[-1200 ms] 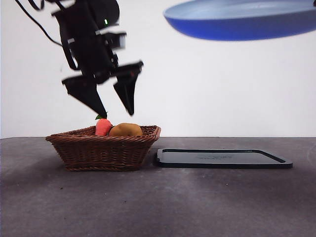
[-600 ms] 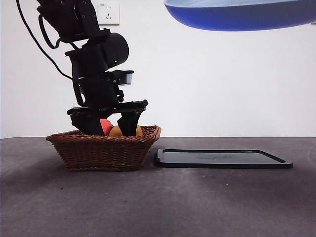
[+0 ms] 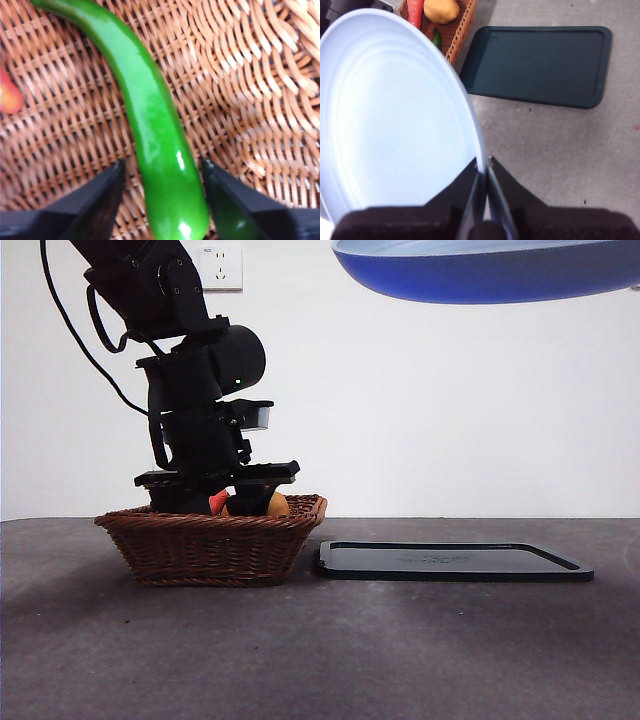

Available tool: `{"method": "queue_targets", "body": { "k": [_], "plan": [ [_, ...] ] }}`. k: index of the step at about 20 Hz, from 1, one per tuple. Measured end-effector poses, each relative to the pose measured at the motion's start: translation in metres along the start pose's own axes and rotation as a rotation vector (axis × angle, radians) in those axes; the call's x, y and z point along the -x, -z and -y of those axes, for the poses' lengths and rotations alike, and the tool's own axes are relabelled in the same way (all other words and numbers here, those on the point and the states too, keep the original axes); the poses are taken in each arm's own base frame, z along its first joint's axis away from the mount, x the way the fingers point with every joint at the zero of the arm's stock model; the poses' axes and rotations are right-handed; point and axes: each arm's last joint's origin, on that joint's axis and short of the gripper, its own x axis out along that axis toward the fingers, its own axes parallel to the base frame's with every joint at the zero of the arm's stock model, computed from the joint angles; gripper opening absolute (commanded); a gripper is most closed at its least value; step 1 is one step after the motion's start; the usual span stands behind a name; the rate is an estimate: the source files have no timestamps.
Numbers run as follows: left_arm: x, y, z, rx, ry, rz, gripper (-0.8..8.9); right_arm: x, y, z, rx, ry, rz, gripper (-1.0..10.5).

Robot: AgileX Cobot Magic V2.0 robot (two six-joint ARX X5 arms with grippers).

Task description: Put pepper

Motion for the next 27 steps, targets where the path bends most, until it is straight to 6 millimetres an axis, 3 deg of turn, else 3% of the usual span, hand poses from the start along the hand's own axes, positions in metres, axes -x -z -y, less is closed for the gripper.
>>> {"method": "queue_targets", "body": {
  "k": [5,9,14,18,21,23,27],
  "plan": [
    [0.005,0.000,0.000,0.000,0.000,0.004,1.23,0.000,0.000,0.000,0.000,0.000,0.000,0.1],
    [0.027,-0.003,0.000,0.001,0.005,0.037,1.24,-0.003,-0.001,0.001,-0.003,0.002,-0.012,0.1],
    [0.090,-0.006,0.000,0.001,0.023,0.165,1.24,-0.026,-0.008,0.006,-0.024,0.012,-0.086,0.1],
    [0.161,0.004,0.010,-0.030,0.101,0.302,1.24,-0.073,-0.023,0.018,-0.056,0.022,-0.150,0.1],
    [0.198,0.016,0.030,-0.098,0.236,0.365,1.24,-0.116,-0.030,0.029,-0.115,0.031,-0.200,0.1],
    [0.201,0.022,0.048,-0.150,0.300,0.342,1.24,-0.141,-0.031,0.036,-0.158,0.036,-0.236,0.1],
    [0.176,0.030,0.090,-0.267,0.351,0.223,1.24,-0.162,-0.030,0.041,-0.229,0.003,-0.264,0.1]
  ]
}}
